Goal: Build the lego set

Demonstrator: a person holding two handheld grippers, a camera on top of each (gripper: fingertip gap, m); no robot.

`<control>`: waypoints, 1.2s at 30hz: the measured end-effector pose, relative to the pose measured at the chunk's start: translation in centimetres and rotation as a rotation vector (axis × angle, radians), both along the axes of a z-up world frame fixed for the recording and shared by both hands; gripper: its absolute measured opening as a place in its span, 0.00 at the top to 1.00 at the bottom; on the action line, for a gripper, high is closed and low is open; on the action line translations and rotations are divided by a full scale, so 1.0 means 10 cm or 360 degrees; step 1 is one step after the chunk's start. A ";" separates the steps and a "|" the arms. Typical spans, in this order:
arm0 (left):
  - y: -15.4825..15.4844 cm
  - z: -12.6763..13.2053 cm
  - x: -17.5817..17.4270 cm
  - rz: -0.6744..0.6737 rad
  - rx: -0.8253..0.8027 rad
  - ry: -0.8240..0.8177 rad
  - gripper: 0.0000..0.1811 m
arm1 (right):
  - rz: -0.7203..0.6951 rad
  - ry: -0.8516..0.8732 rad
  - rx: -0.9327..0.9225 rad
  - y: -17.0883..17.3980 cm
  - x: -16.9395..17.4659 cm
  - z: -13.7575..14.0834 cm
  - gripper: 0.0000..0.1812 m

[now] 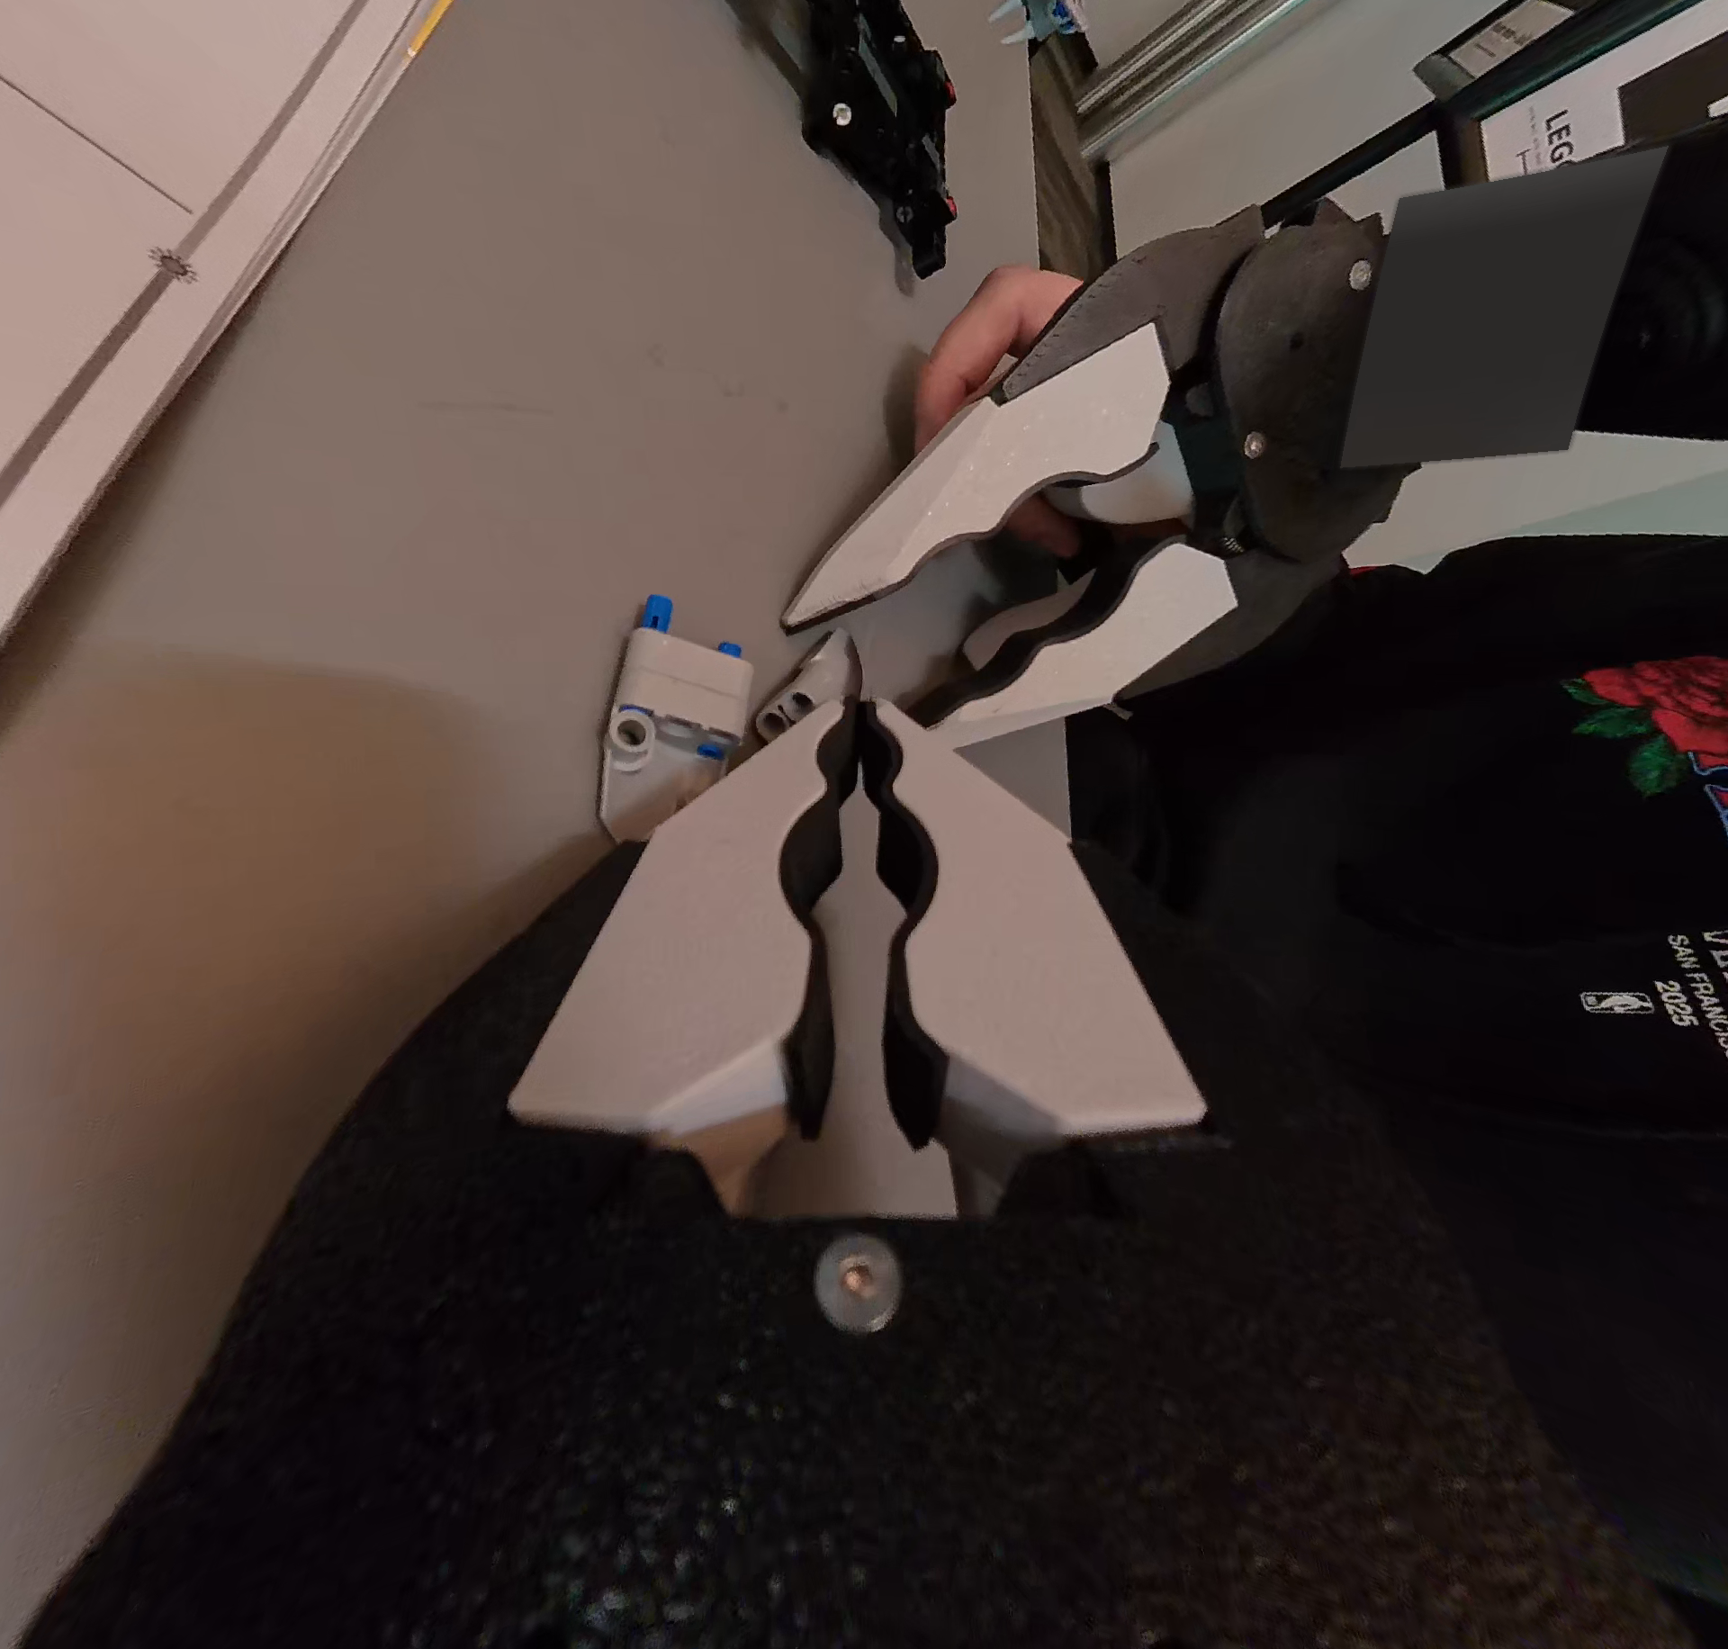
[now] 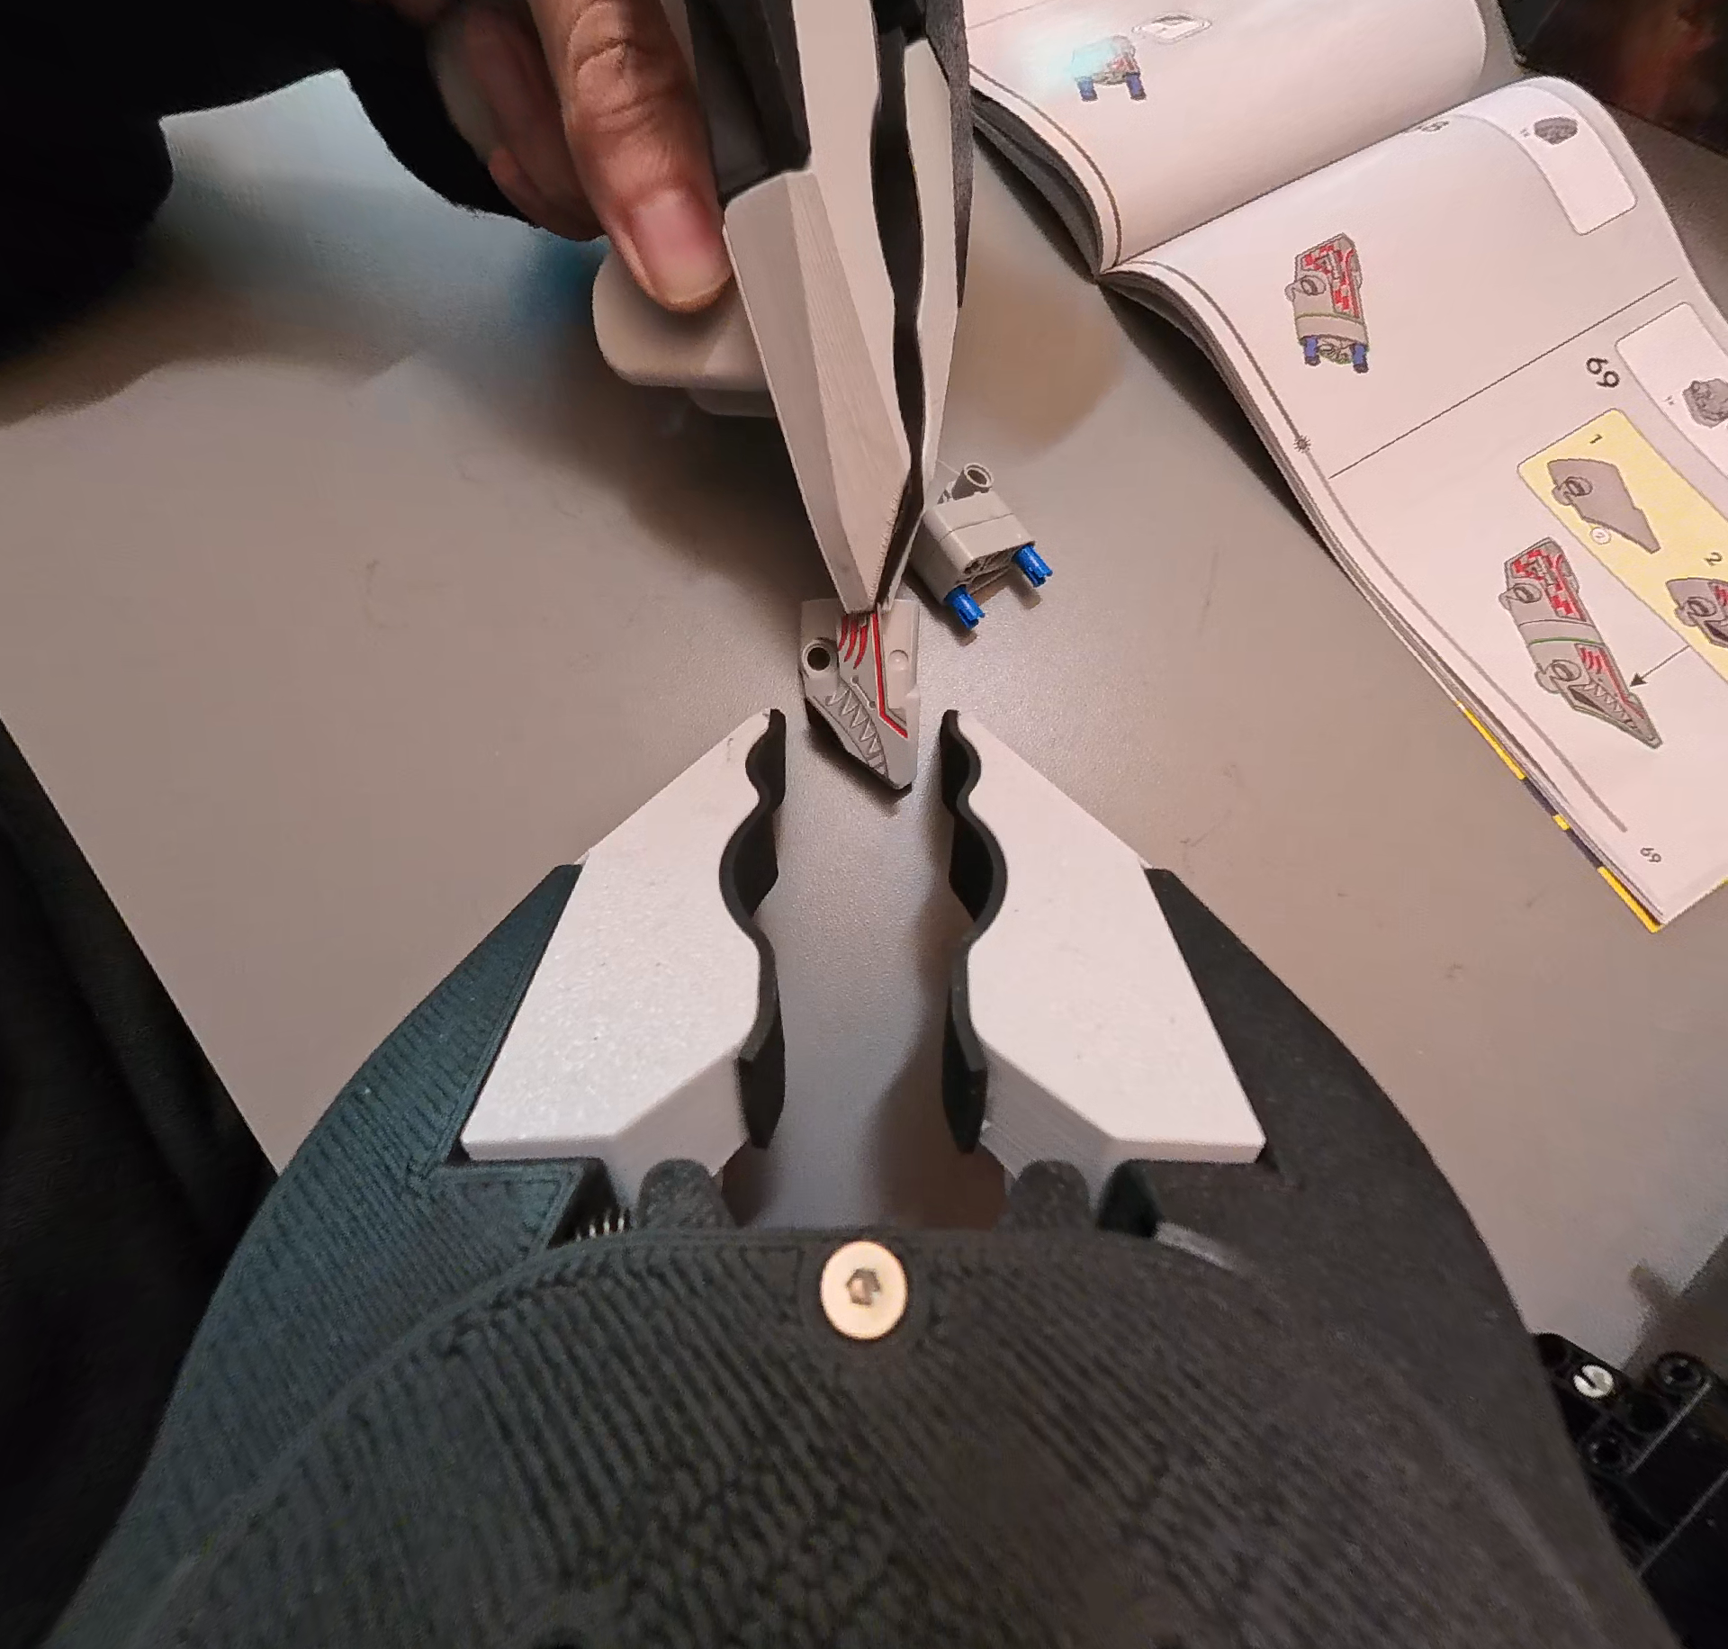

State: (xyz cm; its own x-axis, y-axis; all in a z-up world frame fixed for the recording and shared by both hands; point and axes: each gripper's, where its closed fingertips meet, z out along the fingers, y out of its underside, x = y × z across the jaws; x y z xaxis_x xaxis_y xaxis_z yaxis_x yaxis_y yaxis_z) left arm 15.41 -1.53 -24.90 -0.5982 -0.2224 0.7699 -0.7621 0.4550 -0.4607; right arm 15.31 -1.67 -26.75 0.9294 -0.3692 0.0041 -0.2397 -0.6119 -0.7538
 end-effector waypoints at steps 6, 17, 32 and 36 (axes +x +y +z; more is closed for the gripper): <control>0.00 0.00 0.01 -0.0008 0.0009 -0.0002 1.00 | 0.0002 0.0001 0.0001 0.00 0.00 0.00 0.82; 0.00 0.01 0.00 -0.0014 0.0004 -0.0004 1.00 | 0.0002 0.0005 0.0002 0.00 0.00 0.00 0.83; 0.00 0.06 0.04 0.0005 -0.0053 -0.0014 1.00 | -0.0039 0.0005 0.0001 0.00 0.05 0.00 0.85; 0.03 0.07 0.08 0.0055 -0.0087 -0.0010 1.00 | -0.0083 -0.0039 -0.0014 0.00 0.11 0.00 0.76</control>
State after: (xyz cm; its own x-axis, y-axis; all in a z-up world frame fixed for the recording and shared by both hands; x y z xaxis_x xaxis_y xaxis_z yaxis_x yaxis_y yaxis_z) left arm 16.19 -1.26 -24.21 -0.5959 -0.2008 0.7775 -0.7737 0.4028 -0.4890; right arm 16.46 -1.63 -26.71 0.9085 -0.4168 0.0301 -0.2527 -0.6055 -0.7547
